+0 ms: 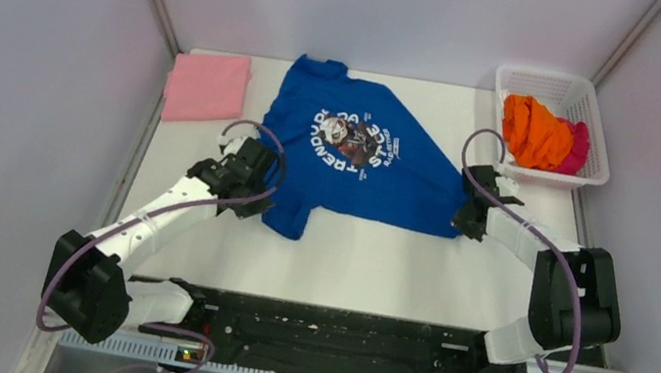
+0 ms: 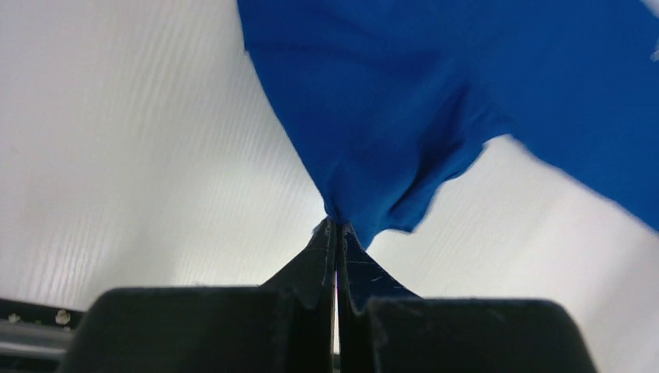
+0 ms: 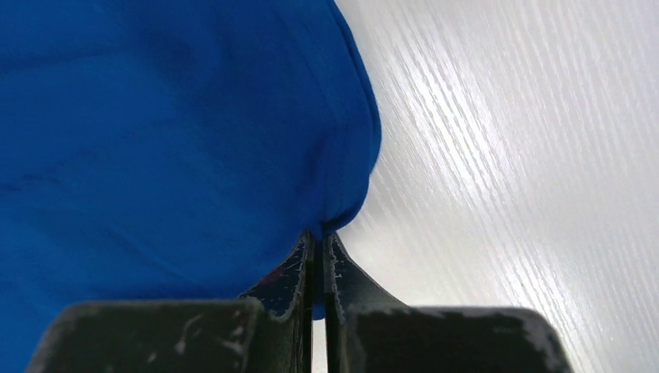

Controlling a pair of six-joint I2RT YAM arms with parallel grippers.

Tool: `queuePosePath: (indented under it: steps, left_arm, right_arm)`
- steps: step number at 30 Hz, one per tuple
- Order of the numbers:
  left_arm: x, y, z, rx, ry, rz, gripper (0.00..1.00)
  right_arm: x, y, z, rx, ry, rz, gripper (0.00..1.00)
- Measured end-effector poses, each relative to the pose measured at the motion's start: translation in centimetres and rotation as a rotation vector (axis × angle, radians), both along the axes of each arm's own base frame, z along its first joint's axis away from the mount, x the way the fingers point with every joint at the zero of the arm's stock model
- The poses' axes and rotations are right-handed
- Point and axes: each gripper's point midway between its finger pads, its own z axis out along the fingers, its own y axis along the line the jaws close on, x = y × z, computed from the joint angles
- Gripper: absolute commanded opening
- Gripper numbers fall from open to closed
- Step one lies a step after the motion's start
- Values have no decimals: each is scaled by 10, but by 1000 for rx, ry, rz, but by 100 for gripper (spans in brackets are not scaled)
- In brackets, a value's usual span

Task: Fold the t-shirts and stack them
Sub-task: Flatten out the tshirt

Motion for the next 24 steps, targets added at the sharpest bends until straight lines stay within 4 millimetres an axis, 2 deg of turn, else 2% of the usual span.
queuePosePath:
  steps: [2, 4, 7, 9, 12, 14, 17, 20, 24]
  left_arm:
    - [22, -1, 30, 11, -90, 10, 0]
    - [45, -1, 67, 18, -198, 17, 0]
    - [80, 0, 142, 30, -413, 29, 0]
    - [95, 4, 191, 43, -553, 34, 0]
    - [101, 15, 261, 64, -753, 40, 0]
    - [96, 24, 310, 75, -889, 41, 0]
    - [80, 37, 372, 86, -1057, 43, 0]
    - [54, 51, 438, 88, -1232, 41, 0]
    - [11, 64, 509, 69, -1429, 6, 0]
  right_arm:
    - [7, 1, 11, -4, -22, 14, 0]
    - [18, 3, 31, -5, -72, 35, 0]
    - [41, 6, 87, -1, -216, 70, 0]
    - [55, 7, 137, -2, -341, 92, 0]
    - [62, 6, 213, -4, -523, 118, 0]
    - [56, 4, 262, -7, -635, 134, 0]
    - [40, 2, 330, -6, -789, 165, 0]
    - [14, 2, 394, 6, -940, 213, 0]
    - [-29, 6, 466, 33, -1116, 297, 0]
